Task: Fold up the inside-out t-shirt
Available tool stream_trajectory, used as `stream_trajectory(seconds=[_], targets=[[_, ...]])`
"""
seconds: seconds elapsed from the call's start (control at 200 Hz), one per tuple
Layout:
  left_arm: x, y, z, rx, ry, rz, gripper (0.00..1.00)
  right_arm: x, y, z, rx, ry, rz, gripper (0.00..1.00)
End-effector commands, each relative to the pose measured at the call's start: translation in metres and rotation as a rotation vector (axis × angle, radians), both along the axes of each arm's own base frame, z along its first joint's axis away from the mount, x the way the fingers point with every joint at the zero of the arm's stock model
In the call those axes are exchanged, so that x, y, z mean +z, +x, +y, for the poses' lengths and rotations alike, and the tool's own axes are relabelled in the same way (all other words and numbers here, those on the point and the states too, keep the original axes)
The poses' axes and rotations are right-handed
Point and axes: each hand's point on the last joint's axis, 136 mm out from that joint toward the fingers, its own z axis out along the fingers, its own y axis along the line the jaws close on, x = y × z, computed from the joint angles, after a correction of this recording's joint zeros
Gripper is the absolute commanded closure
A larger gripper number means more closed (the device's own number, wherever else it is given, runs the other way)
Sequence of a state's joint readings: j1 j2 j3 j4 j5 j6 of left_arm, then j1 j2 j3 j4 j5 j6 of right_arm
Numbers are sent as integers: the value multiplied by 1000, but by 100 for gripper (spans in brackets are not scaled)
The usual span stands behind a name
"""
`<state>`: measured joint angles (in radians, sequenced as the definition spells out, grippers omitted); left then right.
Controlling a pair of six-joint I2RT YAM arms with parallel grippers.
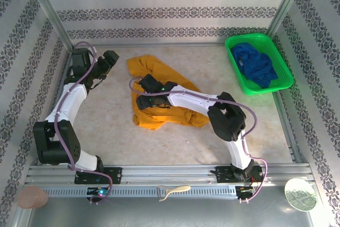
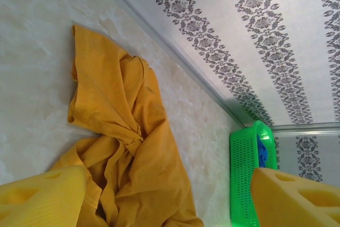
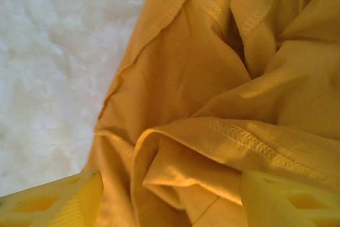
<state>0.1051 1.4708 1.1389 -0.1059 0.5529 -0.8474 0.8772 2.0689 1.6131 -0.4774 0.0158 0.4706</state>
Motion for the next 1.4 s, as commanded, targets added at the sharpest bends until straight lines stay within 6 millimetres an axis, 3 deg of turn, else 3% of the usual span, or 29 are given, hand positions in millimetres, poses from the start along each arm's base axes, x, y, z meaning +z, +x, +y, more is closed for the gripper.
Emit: stream_trajectory(seconds=[0.0,0.23,0.425,0.48,0.585,0.704,0.774,0.844,0.924,0.994,1.094,1.234,1.319,1.399], targets=[[6,2,-2,-36,-5,-21,19,-9,11,-11,-37,-98,-18,33],[-3,5,-5,-43,-29,-15,19,-17,27,3,-42,-92,-9,44],[-9,3,-5,-35,-45,-13,19,-26,33,7,-40,-87,32,66],[-8,3,-5,-36,-47,-17,19,-29,32,7,-38,-88,41,64],[-6,3,-5,-36,-48,-19,19,-33,27,5,-36,-97,48,43],[-5,2,-6,-38,-46,-22,18,-42,20,3,-39,-107,55,42],[-4,1,-6,-37,-45,-22,18,-45,20,1,-45,-109,55,52],[-6,0,-5,-36,-43,-17,18,-43,22,-1,-47,-111,49,73],[-8,-1,-6,-40,-40,-13,18,-28,26,-2,-47,-93,26,100],[-12,-2,-6,-46,-32,-7,18,-6,32,-4,-39,-64,0,100],[-21,-3,-8,-65,-14,11,18,48,37,-12,-26,7,-55,100],[-41,-3,-13,-110,29,67,17,116,37,-44,-8,83,-108,100],[-55,1,-19,-141,61,101,16,138,34,-74,-28,97,-127,100],[-71,9,-25,-166,89,135,15,145,30,-108,-75,102,-130,100]])
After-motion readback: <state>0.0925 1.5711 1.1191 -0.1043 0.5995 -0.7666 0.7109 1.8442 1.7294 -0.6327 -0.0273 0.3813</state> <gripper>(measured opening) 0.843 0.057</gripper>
